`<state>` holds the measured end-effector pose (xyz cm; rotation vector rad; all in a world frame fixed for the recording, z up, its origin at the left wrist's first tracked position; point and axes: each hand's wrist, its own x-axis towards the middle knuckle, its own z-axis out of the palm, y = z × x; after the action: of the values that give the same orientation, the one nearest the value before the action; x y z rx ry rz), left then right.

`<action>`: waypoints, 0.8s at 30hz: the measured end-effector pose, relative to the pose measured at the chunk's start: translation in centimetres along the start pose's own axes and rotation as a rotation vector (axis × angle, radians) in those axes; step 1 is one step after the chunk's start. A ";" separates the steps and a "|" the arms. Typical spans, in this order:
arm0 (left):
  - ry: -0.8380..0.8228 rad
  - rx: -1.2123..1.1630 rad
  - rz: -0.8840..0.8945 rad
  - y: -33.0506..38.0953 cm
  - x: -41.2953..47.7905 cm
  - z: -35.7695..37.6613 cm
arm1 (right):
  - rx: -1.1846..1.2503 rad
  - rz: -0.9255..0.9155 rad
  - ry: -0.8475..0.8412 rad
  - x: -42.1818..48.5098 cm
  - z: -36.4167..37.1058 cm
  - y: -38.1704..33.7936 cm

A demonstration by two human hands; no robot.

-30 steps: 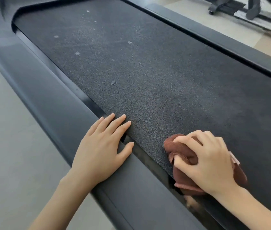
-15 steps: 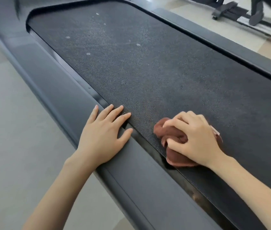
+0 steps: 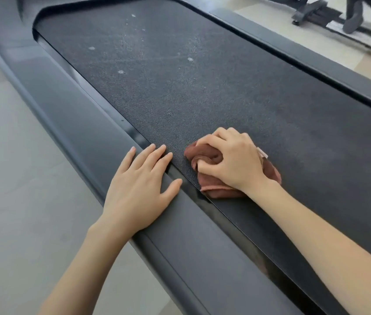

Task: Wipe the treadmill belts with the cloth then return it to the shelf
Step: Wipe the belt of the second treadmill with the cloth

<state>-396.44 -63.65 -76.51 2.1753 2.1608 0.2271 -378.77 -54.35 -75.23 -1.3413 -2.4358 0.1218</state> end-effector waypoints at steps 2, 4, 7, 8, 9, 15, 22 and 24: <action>0.004 0.007 0.002 0.0 0.0 0.1 | -0.035 0.028 0.007 1.9 0.9 -0.4; -0.005 0.005 0.005 -0.1 0.0 0.1 | -0.059 0.044 0.014 2.0 1.2 -0.5; -0.032 0.008 0.017 -0.3 0.0 -0.1 | -0.012 -0.002 -0.019 -1.4 -0.5 -0.5; -0.036 0.014 0.021 -0.4 0.0 -0.1 | 0.015 -0.033 -0.043 -3.2 -1.4 -0.2; -0.040 0.018 0.024 -0.4 0.1 -0.1 | 0.031 -0.066 -0.063 -5.1 -2.3 0.4; -0.054 0.024 0.029 1.0 0.6 0.0 | 0.058 -0.063 -0.051 -13.6 -5.4 4.1; -0.117 -0.039 0.208 5.9 4.4 1.8 | 0.029 0.054 0.044 -6.3 -3.0 6.5; -0.118 -0.044 0.226 6.9 5.5 2.3 | -0.012 0.122 0.098 -3.1 -2.1 8.7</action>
<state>-389.26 -58.15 -77.39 2.3429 1.8323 0.1519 -369.59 -52.38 -76.17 -1.4663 -2.2772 0.0700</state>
